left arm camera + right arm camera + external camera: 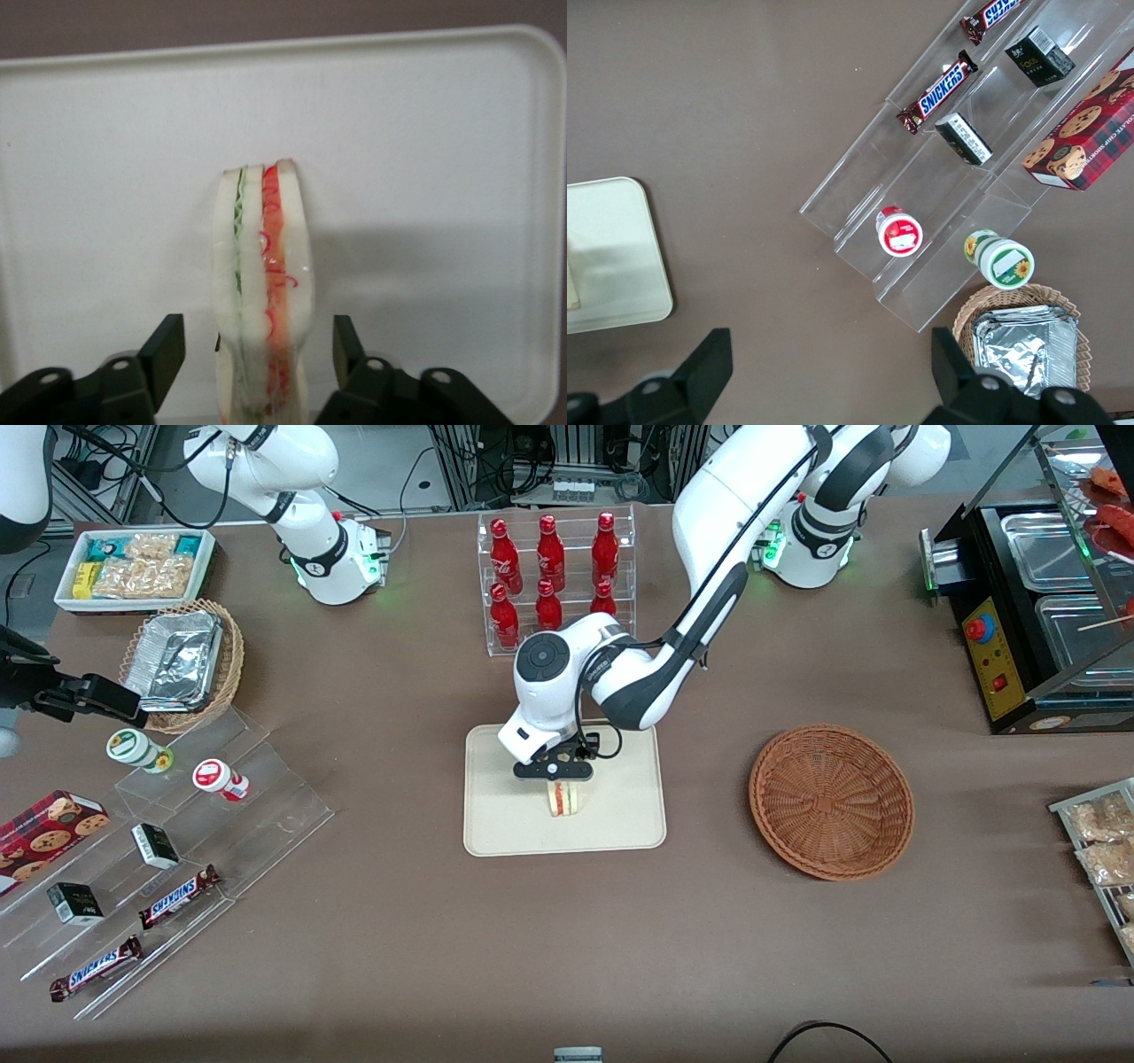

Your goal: Place sandwich from basket to tray

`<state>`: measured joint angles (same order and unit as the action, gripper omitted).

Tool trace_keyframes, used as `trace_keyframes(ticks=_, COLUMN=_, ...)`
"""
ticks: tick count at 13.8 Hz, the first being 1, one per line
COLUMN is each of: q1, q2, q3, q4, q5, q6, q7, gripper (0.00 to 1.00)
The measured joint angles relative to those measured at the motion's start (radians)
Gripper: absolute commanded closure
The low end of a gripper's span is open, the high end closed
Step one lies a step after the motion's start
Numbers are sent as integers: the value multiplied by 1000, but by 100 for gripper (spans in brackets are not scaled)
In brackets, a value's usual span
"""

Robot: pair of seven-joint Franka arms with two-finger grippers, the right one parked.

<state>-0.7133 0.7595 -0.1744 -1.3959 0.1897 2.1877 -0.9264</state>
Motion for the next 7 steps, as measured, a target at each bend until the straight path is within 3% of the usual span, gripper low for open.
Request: trace_keyframes(ticks=7, q1=45, q2=-239, q3=86, q4=18, q5=-29, q6=-188, q7=-89, gripper=0)
